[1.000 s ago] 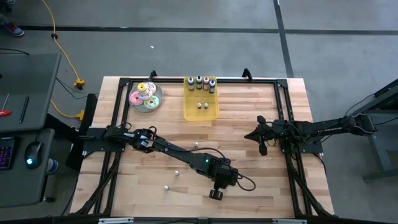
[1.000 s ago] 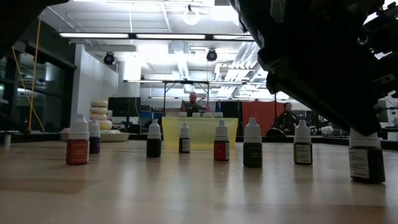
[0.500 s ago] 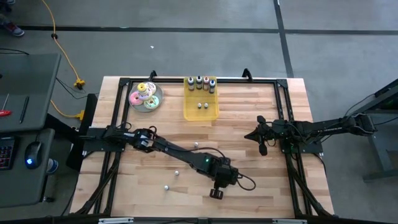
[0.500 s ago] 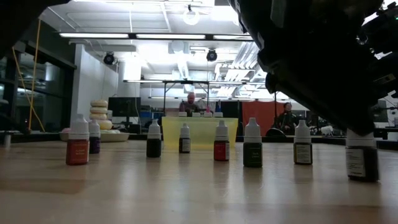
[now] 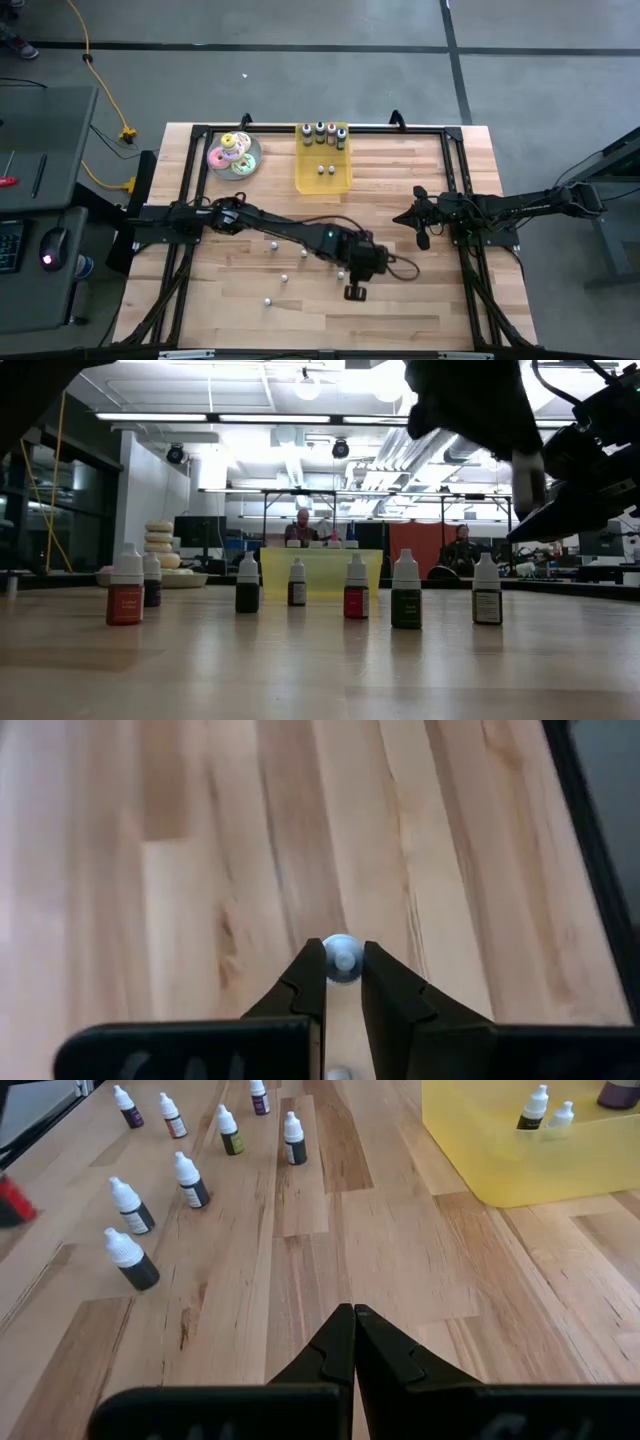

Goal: Pick & Place food coloring
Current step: Put the bottom small red food coloring bottle into the yellow bin

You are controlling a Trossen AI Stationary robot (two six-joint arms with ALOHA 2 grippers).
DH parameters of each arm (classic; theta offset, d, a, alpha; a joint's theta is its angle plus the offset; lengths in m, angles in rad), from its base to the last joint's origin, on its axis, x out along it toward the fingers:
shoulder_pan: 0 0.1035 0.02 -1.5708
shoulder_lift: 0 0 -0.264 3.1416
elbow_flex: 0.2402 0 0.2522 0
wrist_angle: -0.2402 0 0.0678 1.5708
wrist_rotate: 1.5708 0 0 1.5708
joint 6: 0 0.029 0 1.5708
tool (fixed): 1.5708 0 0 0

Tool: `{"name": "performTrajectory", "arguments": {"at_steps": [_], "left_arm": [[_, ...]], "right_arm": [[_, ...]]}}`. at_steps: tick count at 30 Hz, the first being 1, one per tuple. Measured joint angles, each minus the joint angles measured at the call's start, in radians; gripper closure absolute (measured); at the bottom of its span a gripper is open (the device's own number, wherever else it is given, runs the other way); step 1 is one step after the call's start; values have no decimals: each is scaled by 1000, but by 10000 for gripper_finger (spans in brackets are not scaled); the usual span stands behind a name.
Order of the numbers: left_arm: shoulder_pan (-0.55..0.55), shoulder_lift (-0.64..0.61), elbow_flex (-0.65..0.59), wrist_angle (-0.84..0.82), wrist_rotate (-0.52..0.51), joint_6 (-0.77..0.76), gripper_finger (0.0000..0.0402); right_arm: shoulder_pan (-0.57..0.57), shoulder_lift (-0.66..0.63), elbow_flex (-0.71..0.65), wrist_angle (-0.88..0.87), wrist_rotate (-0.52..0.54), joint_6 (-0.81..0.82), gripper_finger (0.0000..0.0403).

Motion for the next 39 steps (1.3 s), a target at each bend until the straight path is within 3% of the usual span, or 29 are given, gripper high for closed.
{"name": "performTrajectory", "arguments": {"at_steps": [12, 27, 39], "left_arm": [[104, -117, 0, -178, -8, -145, 373], [206, -273, 1, -354, -8, -174, 373], [280, -362, 1, -562, -64, -37, 373]], "right_arm": [[0, 0, 0, 0, 0, 0, 402], [0, 0, 0, -6, 0, 0, 402], [0, 0, 0, 0, 0, 0, 402]]}}
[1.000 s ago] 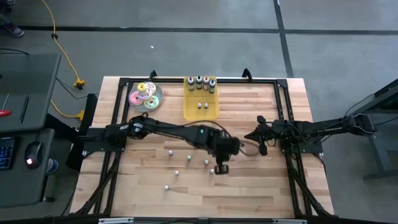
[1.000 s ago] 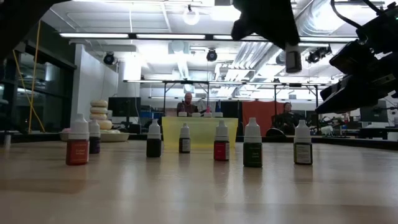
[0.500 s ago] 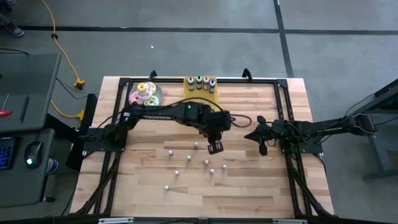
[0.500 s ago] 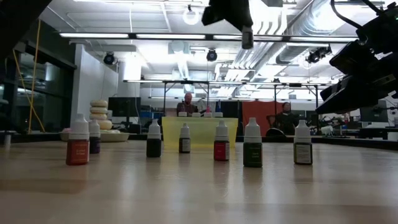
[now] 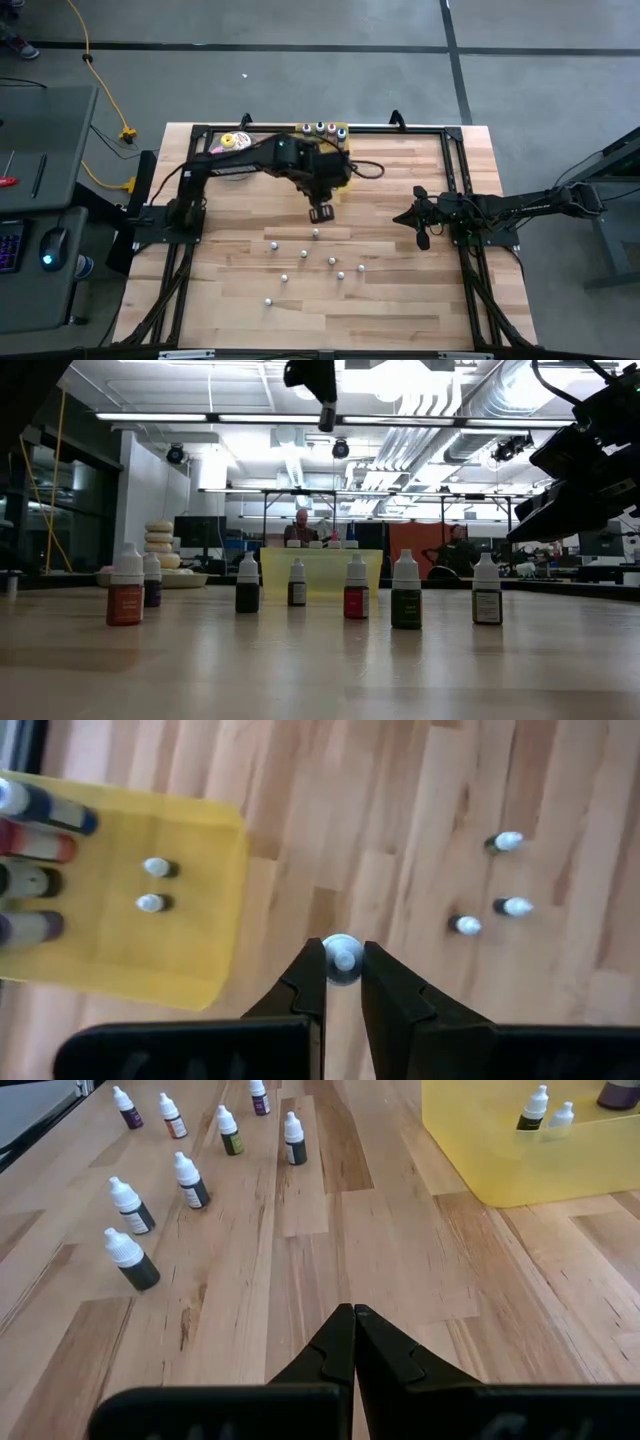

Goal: Pick & Place food coloring
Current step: Put the bottom small red food coloring bottle into the yellow bin

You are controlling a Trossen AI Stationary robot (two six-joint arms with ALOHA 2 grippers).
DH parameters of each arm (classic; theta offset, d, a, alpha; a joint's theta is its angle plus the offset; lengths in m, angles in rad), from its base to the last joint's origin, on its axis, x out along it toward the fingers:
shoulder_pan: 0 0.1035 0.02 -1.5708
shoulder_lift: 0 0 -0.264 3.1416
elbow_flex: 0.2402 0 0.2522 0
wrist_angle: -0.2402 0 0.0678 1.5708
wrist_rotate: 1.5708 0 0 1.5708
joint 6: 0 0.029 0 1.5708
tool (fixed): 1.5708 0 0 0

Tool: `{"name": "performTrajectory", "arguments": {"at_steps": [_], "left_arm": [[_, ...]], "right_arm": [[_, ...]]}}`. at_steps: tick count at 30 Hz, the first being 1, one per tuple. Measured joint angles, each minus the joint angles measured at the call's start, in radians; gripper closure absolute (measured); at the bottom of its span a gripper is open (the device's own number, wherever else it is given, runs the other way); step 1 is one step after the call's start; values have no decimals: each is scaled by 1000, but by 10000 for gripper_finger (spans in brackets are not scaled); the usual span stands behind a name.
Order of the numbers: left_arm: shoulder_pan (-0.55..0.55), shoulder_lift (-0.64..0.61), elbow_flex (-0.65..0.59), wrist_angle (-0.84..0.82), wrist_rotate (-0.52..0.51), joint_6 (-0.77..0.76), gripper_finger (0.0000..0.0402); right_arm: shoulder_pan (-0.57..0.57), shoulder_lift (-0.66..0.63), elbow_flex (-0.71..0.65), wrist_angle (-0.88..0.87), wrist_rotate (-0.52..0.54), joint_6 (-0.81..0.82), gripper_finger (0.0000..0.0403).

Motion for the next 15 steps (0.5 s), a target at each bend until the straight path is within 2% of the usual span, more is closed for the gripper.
{"name": "performTrajectory", "arguments": {"at_steps": [10, 13, 15], "left_arm": [[56, -26, -12, -61, -31, 138, 373], [56, -83, -98, -15, -35, 167, 373], [55, -147, -199, 58, -29, 175, 373]], "right_arm": [[0, 0, 0, 0, 0, 0, 402], [0, 0, 0, -1, 0, 0, 402], [0, 0, 0, -2, 0, 0, 402]]}}
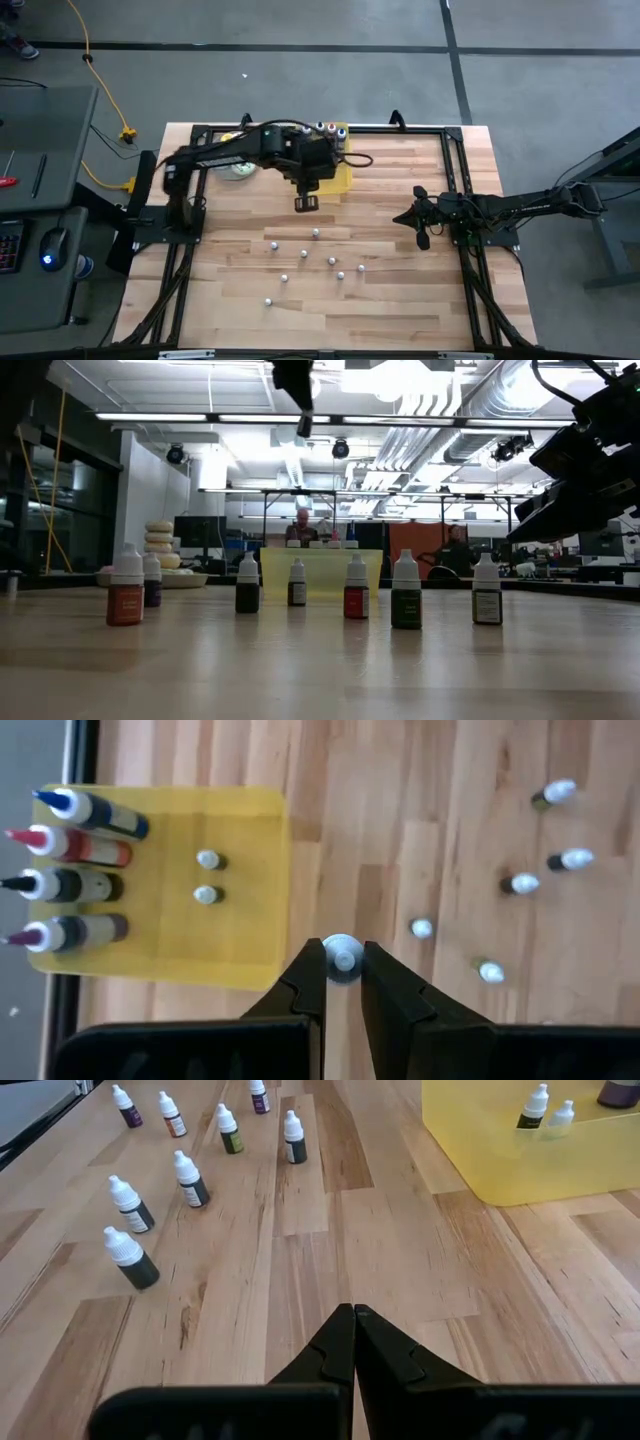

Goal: Pick & Place food coloring
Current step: Put the bottom small red food coloring bottle into the yellow bin

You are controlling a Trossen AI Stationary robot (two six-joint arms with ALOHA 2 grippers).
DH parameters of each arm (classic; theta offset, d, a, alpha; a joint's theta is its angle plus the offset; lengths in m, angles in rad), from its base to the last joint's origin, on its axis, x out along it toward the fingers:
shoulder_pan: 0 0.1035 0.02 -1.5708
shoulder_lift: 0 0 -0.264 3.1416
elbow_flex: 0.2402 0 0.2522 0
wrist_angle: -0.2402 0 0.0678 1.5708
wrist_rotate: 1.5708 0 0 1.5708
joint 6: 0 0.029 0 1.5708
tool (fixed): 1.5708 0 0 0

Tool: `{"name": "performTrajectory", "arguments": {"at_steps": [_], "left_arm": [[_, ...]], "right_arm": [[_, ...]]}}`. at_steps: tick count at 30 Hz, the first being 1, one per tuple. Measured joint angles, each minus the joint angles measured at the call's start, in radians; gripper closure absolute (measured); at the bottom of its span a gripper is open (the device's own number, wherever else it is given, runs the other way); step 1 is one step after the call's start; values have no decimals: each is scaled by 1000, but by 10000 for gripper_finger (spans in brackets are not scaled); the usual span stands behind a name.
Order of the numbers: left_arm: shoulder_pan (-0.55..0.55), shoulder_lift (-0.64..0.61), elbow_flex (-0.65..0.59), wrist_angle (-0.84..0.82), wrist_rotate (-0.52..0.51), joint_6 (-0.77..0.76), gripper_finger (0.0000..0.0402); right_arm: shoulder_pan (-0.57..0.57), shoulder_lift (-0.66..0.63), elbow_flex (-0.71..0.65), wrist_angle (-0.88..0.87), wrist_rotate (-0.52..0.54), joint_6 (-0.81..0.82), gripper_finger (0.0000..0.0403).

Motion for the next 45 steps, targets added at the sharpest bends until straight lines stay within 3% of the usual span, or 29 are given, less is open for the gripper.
{"name": "performTrajectory", "arguments": {"at_steps": [7, 13, 27, 36, 40, 45], "left_arm": [[32, -241, -509, 418, 26, 0, 373], [129, -279, -701, 607, 56, -56, 373], [375, -155, -735, 775, 89, -158, 373], [435, -20, -733, 949, 80, -272, 373], [447, 15, -733, 961, 52, -328, 373], [443, 19, -733, 961, -58, -391, 373]], "right_arm": [[0, 0, 0, 1, 0, 0, 402], [0, 0, 0, 1, 0, 0, 402], [0, 0, 0, 2, 0, 0, 402], [0, -1, 0, 2, 0, 0, 402], [0, -1, 0, 1, 0, 0, 402], [0, -1, 0, 1, 0, 0, 402]]}}
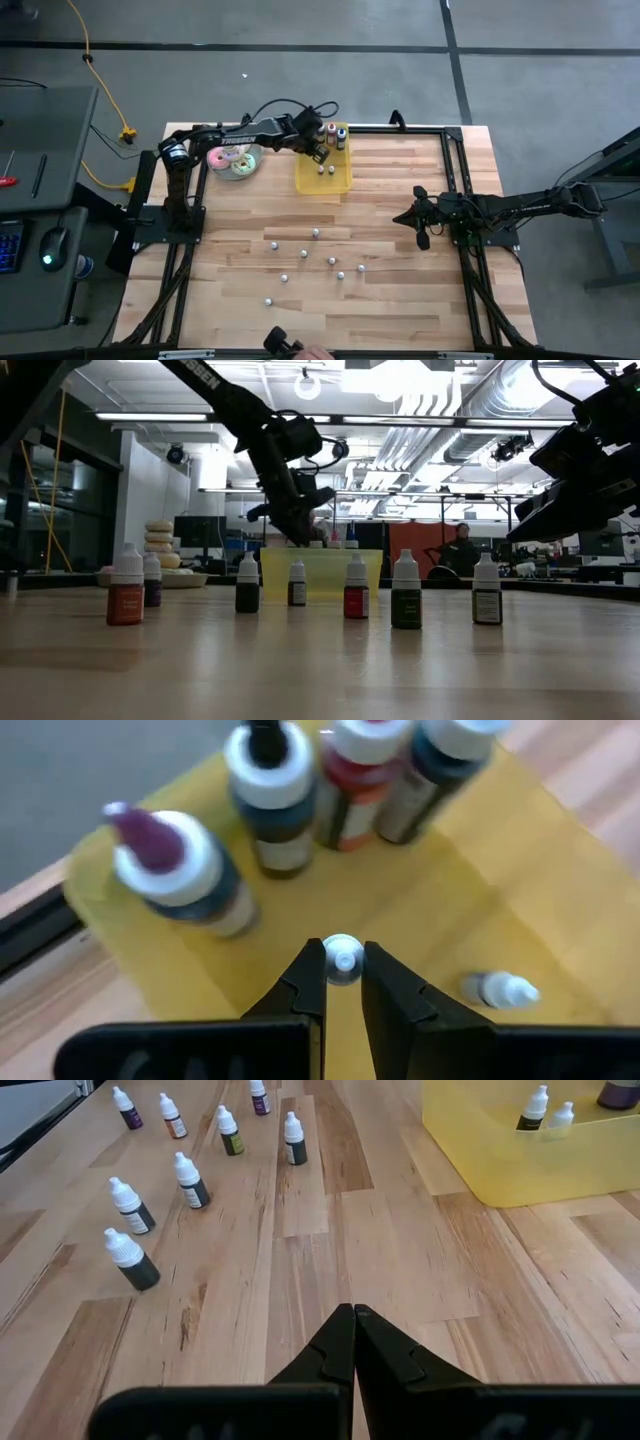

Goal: Pick & Place food coloring
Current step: Put the bottom small red food coloring bottle into the yellow bin

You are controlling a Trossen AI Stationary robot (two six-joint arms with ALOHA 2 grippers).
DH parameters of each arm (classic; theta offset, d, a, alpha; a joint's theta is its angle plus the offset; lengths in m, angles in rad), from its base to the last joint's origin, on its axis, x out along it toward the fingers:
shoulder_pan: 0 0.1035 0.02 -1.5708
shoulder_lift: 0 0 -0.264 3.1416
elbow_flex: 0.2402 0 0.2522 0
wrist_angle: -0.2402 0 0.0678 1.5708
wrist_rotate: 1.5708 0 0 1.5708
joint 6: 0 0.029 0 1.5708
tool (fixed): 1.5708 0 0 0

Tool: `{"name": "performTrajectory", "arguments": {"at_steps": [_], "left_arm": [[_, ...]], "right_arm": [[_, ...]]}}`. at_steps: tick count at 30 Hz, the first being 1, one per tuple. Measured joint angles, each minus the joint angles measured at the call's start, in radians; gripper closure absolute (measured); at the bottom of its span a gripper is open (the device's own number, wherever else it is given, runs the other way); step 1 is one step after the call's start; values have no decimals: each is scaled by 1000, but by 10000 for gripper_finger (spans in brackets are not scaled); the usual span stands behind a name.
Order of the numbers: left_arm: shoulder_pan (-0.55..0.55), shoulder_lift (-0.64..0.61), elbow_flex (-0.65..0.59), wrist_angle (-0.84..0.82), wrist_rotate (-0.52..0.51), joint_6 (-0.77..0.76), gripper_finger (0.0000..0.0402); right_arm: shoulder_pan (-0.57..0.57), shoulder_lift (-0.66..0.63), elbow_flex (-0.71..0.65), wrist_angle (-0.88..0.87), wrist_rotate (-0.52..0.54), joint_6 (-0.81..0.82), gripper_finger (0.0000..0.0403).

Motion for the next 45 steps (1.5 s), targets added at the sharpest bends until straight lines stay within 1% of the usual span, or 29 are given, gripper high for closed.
{"name": "performTrajectory", "arguments": {"at_steps": [3, 6, 12, 19, 30, 36, 39, 45], "left_arm": [[-5, 0, 0, -1, -42, -32, 373], [-12, 2, 0, -5, -49, -55, 373], [-39, 52, 0, -2, -51, -74, 373], [-40, 61, 0, -1, -88, -90, 373], [-40, 78, 1, -22, -94, -109, 373], [-40, 82, 1, -29, -78, -115, 372], [-40, 82, 1, -30, -62, -116, 357], [-40, 82, 1, -30, -62, -116, 304]], "right_arm": [[0, 0, 0, 0, 0, 0, 402], [0, 0, 0, 0, 0, 0, 402], [0, 0, 0, -1, 0, 0, 402], [0, 0, 0, 0, 0, 0, 402], [0, 0, 0, 0, 0, 0, 402], [0, 0, 0, 0, 0, 0, 402], [0, 0, 0, 0, 0, 0, 402], [0, 0, 0, 0, 0, 0, 402]]}}
